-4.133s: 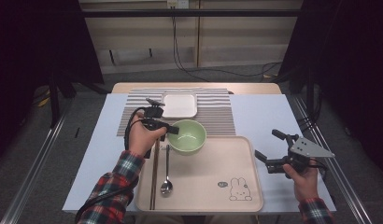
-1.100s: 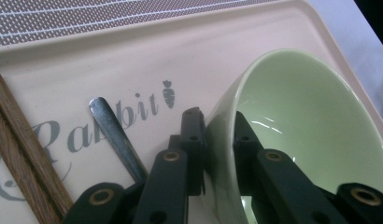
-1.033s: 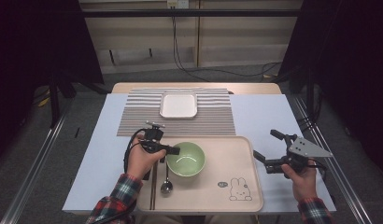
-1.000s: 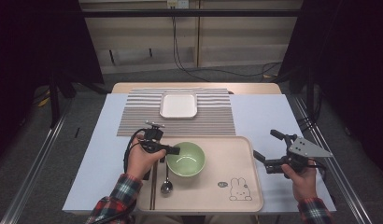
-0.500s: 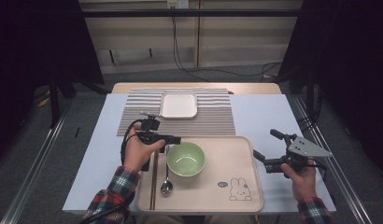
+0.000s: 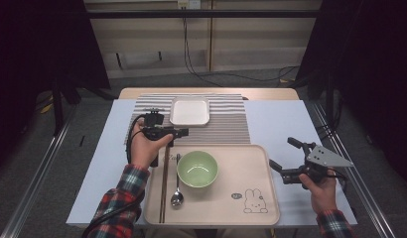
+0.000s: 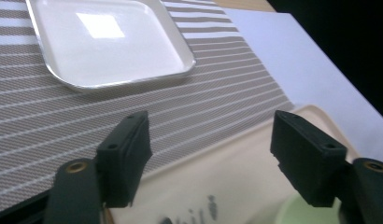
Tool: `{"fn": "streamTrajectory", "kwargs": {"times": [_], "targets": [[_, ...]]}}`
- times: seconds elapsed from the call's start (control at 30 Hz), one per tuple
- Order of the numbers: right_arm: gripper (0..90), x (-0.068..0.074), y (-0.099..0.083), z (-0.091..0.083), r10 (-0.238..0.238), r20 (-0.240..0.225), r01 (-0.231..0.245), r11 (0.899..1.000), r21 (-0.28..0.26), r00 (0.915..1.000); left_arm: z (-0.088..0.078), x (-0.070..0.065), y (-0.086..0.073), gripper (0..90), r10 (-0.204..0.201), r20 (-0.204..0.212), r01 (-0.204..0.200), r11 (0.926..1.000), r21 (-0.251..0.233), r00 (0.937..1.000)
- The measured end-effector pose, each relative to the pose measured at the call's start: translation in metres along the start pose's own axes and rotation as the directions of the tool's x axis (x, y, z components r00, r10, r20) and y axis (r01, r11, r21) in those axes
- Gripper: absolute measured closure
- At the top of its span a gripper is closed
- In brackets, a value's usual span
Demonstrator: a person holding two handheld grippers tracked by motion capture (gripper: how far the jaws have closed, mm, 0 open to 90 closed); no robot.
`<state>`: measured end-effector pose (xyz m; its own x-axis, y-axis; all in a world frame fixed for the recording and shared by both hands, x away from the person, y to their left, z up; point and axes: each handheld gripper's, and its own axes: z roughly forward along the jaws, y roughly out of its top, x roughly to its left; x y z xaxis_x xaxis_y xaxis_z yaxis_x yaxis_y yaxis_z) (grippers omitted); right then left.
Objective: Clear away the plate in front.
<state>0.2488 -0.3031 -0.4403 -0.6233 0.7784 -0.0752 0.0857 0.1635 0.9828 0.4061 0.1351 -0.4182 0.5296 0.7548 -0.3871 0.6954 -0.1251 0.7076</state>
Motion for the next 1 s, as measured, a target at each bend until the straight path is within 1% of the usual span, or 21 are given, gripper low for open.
{"fn": "streamTrajectory", "kwargs": {"times": [0.03,0.1,0.13,0.17,0.27,0.3,0.33,0.43,0.47,0.5,0.53,0.57,0.6,0.67,0.7,0.73,0.77,0.8,0.9,0.97,1.0], "targets": [[1.7,0.000,0.000,0.000,-0.006,-0.004,0.006,1.000,-0.001,1.0000,0.003,0.002,0.001,26.9,0.002,-0.010,-0.002,1.0000,0.001,0.9999],[1.7,0.000,0.000,0.000,-0.002,-0.001,0.002,1.000,0.001,1.0000,0.009,0.007,0.003,22.5,-0.013,-0.036,0.013,0.9999,0.005,0.9993],[1.7,0.000,0.000,0.000,-0.003,0.000,0.003,1.000,0.002,1.0000,0.011,0.009,0.004,21.0,-0.011,-0.045,0.010,0.9999,-0.006,0.9989],[1.7,0.000,0.000,0.000,-0.003,0.001,0.003,1.000,0.002,1.0000,0.014,0.011,0.004,20.9,-0.022,-0.049,0.021,0.9996,-0.021,0.9985],[1.7,0.000,0.000,0.000,-0.004,-0.003,0.004,1.000,0.003,1.0000,0.021,0.018,0.007,17.5,-0.034,-0.080,0.032,0.9993,-0.019,0.9962],[1.7,0.000,0.000,0.000,-0.005,-0.003,0.005,1.000,0.003,1.0000,0.023,0.020,0.007,17.5,-0.024,-0.086,0.023,0.9996,-0.019,0.9960],[1.7,-0.001,0.000,0.000,-0.007,-0.005,0.007,1.000,0.001,1.0000,0.025,0.021,0.008,16.7,-0.026,-0.097,0.023,0.9994,-0.025,0.9949],[1.6,0.000,0.000,-0.001,-0.006,-0.001,0.006,1.000,0.003,1.0000,0.030,0.027,0.012,14.2,-0.041,-0.127,0.037,0.9988,-0.032,0.9911],[1.7,-0.001,0.000,-0.001,-0.006,-0.007,0.006,1.000,0.004,1.0000,0.031,0.029,0.013,13.5,-0.045,-0.136,0.042,0.9987,-0.029,0.9896],[1.6,-0.001,0.000,-0.001,-0.007,-0.004,0.007,1.000,0.002,1.0000,0.033,0.031,0.014,12.5,-0.056,-0.146,0.051,0.9980,-0.038,0.9877],[1.7,-0.001,0.000,-0.001,-0.005,-0.004,0.005,1.000,0.004,1.0000,0.033,0.033,0.015,12.2,-0.049,-0.155,0.045,0.9985,-0.031,0.9867],[1.7,-0.001,0.000,-0.001,-0.006,-0.004,0.006,1.000,0.004,1.0000,0.035,0.034,0.016,12.2,-0.053,-0.163,0.048,0.9982,-0.036,0.9853],[1.6,-0.001,0.000,-0.001,-0.007,-0.004,0.008,1.000,0.003,1.0000,0.037,0.036,0.017,11.9,-0.052,-0.166,0.046,0.9982,-0.038,0.9848],[1.6,-0.001,0.000,-0.001,-0.004,-0.004,0.004,1.000,0.005,1.0000,0.040,0.038,0.019,11.3,-0.062,-0.178,0.055,0.9975,-0.045,0.9820],[1.6,-0.001,0.000,-0.001,-0.005,-0.003,0.005,1.000,0.005,1.0000,0.041,0.039,0.020,11.1,-0.065,-0.178,0.059,0.9974,-0.042,0.9818],[1.6,-0.001,0.001,-0.001,-0.005,-0.003,0.005,1.000,0.004,1.0000,0.043,0.040,0.021,10.7,-0.065,-0.191,0.058,0.9974,-0.043,0.9794],[1.6,-0.001,0.001,-0.001,-0.005,-0.002,0.005,1.000,0.003,1.0000,0.044,0.041,0.023,10.4,-0.059,-0.196,0.052,0.9979,-0.039,0.9788],[1.7,-0.001,0.001,-0.002,-0.005,-0.002,0.005,1.000,0.003,1.0000,0.045,0.042,0.024,10.5,-0.069,-0.201,0.061,0.9971,-0.045,0.9772],[1.6,-0.001,0.001,-0.001,-0.007,-0.002,0.007,1.000,0.003,1.0000,0.049,0.046,0.027,10.6,-0.075,-0.214,0.068,0.9969,-0.038,0.9740],[1.6,-0.001,0.000,-0.001,-0.007,-0.002,0.007,1.000,0.004,1.0000,0.050,0.049,0.029,11.4,-0.085,-0.233,0.078,0.9962,-0.039,0.9688],[1.6,-0.001,0.000,-0.001,-0.008,-0.001,0.008,1.000,0.004,1.0000,0.051,0.050,0.030,11.4,-0.092,-0.236,0.085,0.9956,-0.041,0.9675]]}}
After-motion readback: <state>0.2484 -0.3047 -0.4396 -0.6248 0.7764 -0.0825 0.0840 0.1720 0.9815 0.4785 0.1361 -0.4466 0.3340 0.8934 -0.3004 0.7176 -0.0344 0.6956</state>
